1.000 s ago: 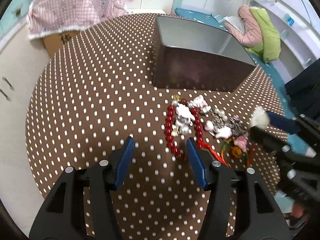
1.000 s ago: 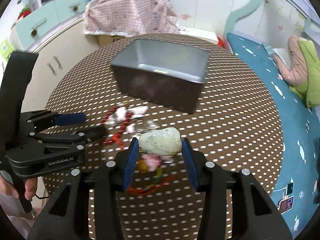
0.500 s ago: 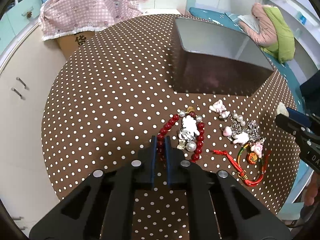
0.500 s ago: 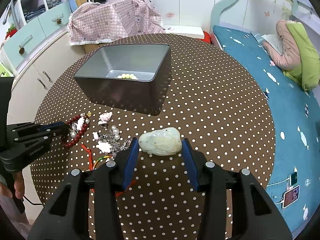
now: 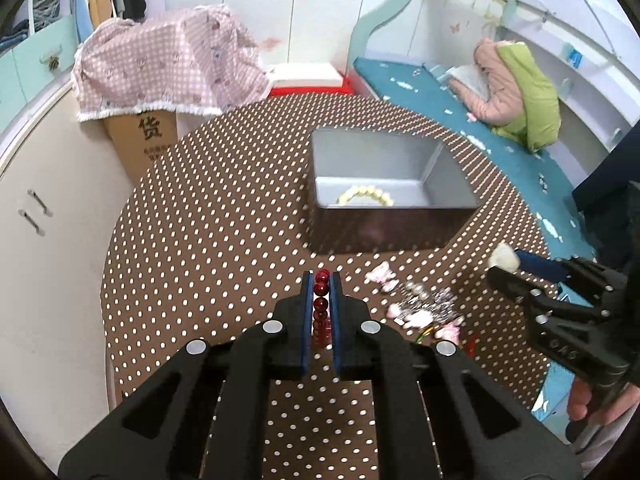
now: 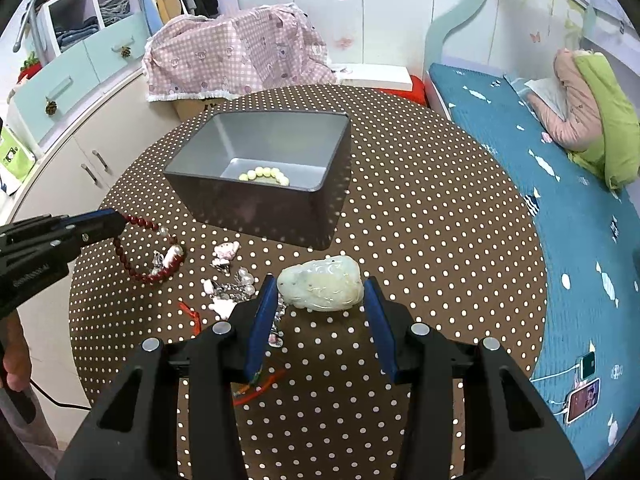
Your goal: Organize jewelry
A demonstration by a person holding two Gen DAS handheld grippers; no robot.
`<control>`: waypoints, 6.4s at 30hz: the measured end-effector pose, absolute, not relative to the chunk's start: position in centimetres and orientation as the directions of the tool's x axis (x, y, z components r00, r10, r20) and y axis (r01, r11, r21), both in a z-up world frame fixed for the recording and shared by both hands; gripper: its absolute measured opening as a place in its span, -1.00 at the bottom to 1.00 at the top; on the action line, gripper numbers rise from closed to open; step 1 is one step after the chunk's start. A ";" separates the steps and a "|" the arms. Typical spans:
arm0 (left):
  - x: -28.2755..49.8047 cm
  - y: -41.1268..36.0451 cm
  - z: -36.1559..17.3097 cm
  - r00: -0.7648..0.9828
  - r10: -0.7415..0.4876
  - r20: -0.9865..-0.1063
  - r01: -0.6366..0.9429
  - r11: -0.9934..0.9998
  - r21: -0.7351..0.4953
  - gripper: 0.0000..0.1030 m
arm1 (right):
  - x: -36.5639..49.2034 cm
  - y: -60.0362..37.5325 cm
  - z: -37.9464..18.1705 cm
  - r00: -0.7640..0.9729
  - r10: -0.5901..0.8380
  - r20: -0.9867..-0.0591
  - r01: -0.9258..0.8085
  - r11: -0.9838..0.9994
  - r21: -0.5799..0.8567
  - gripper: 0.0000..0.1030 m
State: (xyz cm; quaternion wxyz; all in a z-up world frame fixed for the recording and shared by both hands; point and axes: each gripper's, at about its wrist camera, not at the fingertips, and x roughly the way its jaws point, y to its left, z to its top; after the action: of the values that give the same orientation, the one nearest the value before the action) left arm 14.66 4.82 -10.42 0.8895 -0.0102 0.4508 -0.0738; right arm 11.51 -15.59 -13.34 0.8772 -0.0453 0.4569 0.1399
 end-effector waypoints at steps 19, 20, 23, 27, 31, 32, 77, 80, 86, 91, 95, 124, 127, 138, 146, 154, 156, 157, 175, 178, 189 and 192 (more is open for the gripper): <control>14.4 4.3 -6.6 0.648 -0.221 -0.729 0.186 0.974 -0.129 -0.85 | 12.8 -13.9 -10.7 0.590 0.250 -0.768 -0.325 0.944 0.058 -0.19; 14.5 4.2 -6.4 0.649 -0.224 -0.727 0.190 0.973 -0.130 -0.84 | 13.1 -13.7 -10.5 0.592 0.256 -0.764 -0.329 0.942 0.061 -0.19; 15.0 3.9 -6.0 0.654 -0.245 -0.716 0.207 0.968 -0.142 -0.84 | 13.6 -13.3 -10.1 0.599 0.265 -0.755 -0.339 0.939 0.061 -0.19; 16.1 3.5 -5.5 0.662 -0.260 -0.703 0.221 0.964 -0.148 -0.84 | 14.7 -12.7 -9.7 0.602 0.284 -0.747 -0.348 0.934 0.075 -0.18; 17.1 3.3 -4.9 0.678 -0.277 -0.681 0.232 0.960 -0.159 -0.84 | 15.6 -12.5 -9.6 0.612 0.280 -0.740 -0.345 0.936 0.069 -0.18; 17.6 3.3 -4.9 0.679 -0.283 -0.677 0.231 0.958 -0.169 -0.84 | 16.0 -12.3 -9.5 0.613 0.284 -0.738 -0.347 0.935 0.071 -0.18; 24.1 3.7 -9.7 0.602 -0.221 -0.767 0.161 0.975 -0.154 -0.28 | 19.6 -12.3 -11.4 0.568 0.273 -0.776 -0.343 0.936 0.078 -0.07; 23.4 3.7 -9.5 0.605 -0.219 -0.765 0.164 0.975 -0.150 -0.25 | 19.1 -12.2 -11.1 0.573 0.275 -0.772 -0.347 0.935 0.076 -0.06; 21.7 4.1 -9.0 0.616 -0.212 -0.759 0.163 0.977 -0.141 -0.10 | 17.9 -12.2 -10.8 0.578 0.277 -0.768 -0.352 0.933 0.071 -0.06; 20.0 4.5 -9.0 0.618 -0.206 -0.759 0.158 0.978 -0.137 -0.08 | 16.8 -12.1 -10.7 0.577 0.278 -0.768 -0.358 0.931 0.068 -0.06; 18.7 5.0 -9.3 0.616 -0.200 -0.762 0.152 0.979 -0.134 0.02 | 15.7 -12.2 -11.2 0.567 0.277 -0.776 -0.362 0.930 0.068 -0.06; 16.4 6.1 -17.5 0.490 -0.212 -0.845 0.171 0.974 -0.146 -0.37 | 14.8 -10.5 -16.6 0.403 0.280 -0.871 -0.401 0.910 0.107 -0.06; 16.4 6.0 -17.8 0.492 -0.208 -0.845 0.175 0.975 -0.139 -0.55 | 14.9 -10.5 -16.8 0.399 0.277 -0.874 -0.402 0.910 0.104 -0.06; 16.2 7.1 -17.2 0.523 -0.228 -0.821 0.174 0.972 -0.159 -0.70 | 15.6 -9.9 -17.0 0.393 0.281 -0.876 -0.413 0.905 0.105 -0.06; 16.7 7.9 -16.9 0.522 -0.222 -0.823 0.162 0.974 -0.160 -0.69 | 16.0 -8.5 -18.0 0.380 0.264 -0.887 -0.438 0.896 0.079 -0.17; 16.8 6.5 -16.7 0.516 -0.232 -0.824 0.189 0.970 -0.155 0.04 | 15.8 -8.7 -18.2 0.421 0.212 -0.882 -0.440 0.898 0.006 -0.61; 16.7 6.0 -16.6 0.521 -0.233 -0.821 0.198 0.969 -0.149 0.04 | 15.8 -9.1 -18.2 0.422 0.221 -0.879 -0.437 0.899 0.016 -0.67; 16.7 5.8 -16.6 0.522 -0.225 -0.823 0.197 0.970 -0.140 0.04 | 15.8 -9.3 -18.2 0.423 0.225 -0.878 -0.435 0.900 0.021 -0.71; 17.1 5.7 -17.0 0.542 -0.175 -0.822 0.168 0.981 -0.098 -0.64 | 15.5 -9.8 -16.9 0.431 0.285 -0.856 -0.443 0.894 0.074 -0.81; 16.9 6.1 -16.3 0.555 -0.177 -0.813 0.163 0.981 -0.103 -0.64 | 15.4 -9.9 -16.6 0.436 0.289 -0.853 -0.441 0.894 0.078 -0.81; 16.8 7.3 -13.1 0.621 -0.192 -0.760 0.148 0.981 -0.127 -0.64 | 14.0 -10.4 -12.8 0.512 0.336 -0.790 -0.466 0.882 0.073 -0.81; 16.7 7.2 -11.5 0.656 -0.191 -0.730 0.151 0.981 -0.122 -0.64 | 13.7 -10.4 -11.7 0.535 0.340 -0.774 -0.465 0.883 0.067 -0.81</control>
State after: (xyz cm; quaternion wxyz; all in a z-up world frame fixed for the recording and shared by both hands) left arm 16.67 7.22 -11.47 0.9095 -0.0250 0.4041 -0.0941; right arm 13.75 -10.37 -11.66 0.8729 -0.0737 0.4237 0.2305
